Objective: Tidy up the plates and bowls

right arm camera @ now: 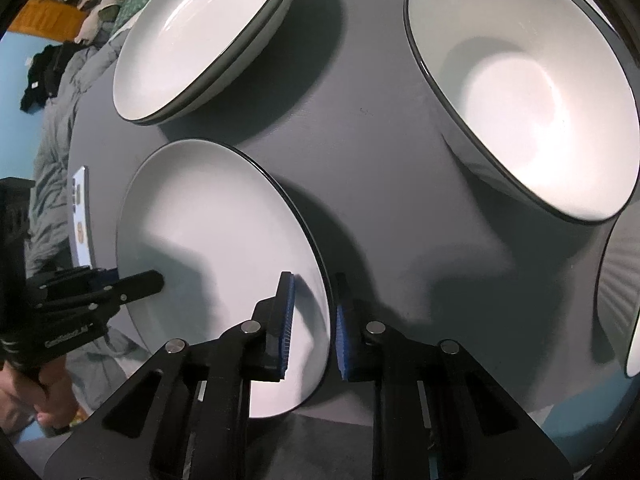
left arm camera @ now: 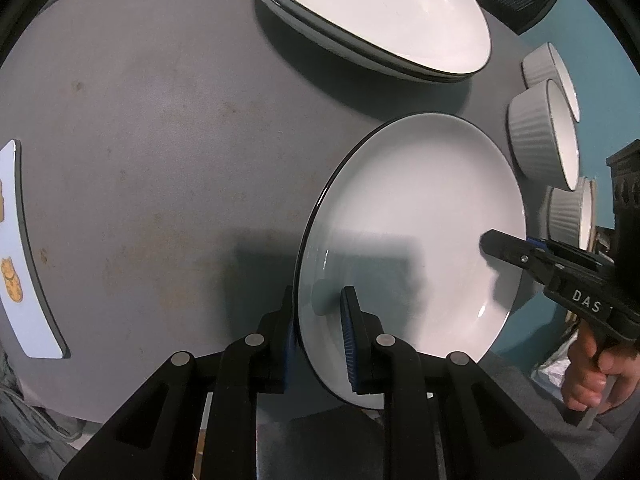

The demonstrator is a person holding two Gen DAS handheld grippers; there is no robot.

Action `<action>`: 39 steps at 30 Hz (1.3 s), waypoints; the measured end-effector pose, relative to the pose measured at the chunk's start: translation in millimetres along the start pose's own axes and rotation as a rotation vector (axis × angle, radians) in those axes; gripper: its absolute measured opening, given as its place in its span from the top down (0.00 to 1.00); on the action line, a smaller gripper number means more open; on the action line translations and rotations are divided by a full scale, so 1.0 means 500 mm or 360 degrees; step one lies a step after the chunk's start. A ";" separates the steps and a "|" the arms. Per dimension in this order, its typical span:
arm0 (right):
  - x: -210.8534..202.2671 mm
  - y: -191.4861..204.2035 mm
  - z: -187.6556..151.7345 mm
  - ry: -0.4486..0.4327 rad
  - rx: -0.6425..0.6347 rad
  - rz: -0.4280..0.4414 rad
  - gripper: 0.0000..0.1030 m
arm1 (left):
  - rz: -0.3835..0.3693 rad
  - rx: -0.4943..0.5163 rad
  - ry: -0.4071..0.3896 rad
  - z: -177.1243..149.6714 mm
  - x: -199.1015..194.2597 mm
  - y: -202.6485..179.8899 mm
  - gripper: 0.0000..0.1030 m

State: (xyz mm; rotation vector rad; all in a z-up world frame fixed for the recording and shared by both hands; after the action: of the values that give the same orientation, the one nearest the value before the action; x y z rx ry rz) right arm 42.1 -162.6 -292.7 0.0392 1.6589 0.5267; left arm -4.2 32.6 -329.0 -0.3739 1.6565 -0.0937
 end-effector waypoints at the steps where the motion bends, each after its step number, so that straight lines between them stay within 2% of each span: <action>1: -0.003 0.001 -0.001 -0.0004 0.0003 -0.0009 0.83 | -0.0003 0.0008 -0.0002 -0.001 -0.003 -0.002 0.81; 17: -0.080 0.010 0.010 -0.0093 0.0018 0.0009 0.84 | -0.0071 0.0088 -0.0078 0.013 -0.086 -0.005 0.81; 22: -0.104 0.018 0.034 -0.0130 0.0018 0.0041 0.86 | -0.0087 0.0096 -0.0112 0.044 -0.104 -0.002 0.81; 31: -0.122 0.043 0.118 -0.0188 -0.0009 0.0055 0.86 | -0.0055 0.0114 -0.0185 0.120 -0.152 -0.001 0.81; 39: -0.120 0.061 0.193 -0.0199 -0.0047 0.0047 0.86 | -0.0043 0.0012 -0.0260 0.206 -0.182 0.020 0.81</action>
State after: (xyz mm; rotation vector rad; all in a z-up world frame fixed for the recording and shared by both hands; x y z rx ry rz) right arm 135.4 -124.6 -231.7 0.0736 1.5303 0.5603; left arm 101.8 85.3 -258.2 -0.3880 1.4894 -0.0874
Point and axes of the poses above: each gripper's, at about its wrist camera, not at the fingertips, and x roughly the way its jaws point, y to its left, z to its top, the point moved 5 cm from there along x, roughly the way its jaws point, and after that the axes turned 1 degree about z, right-handed, at the moved point
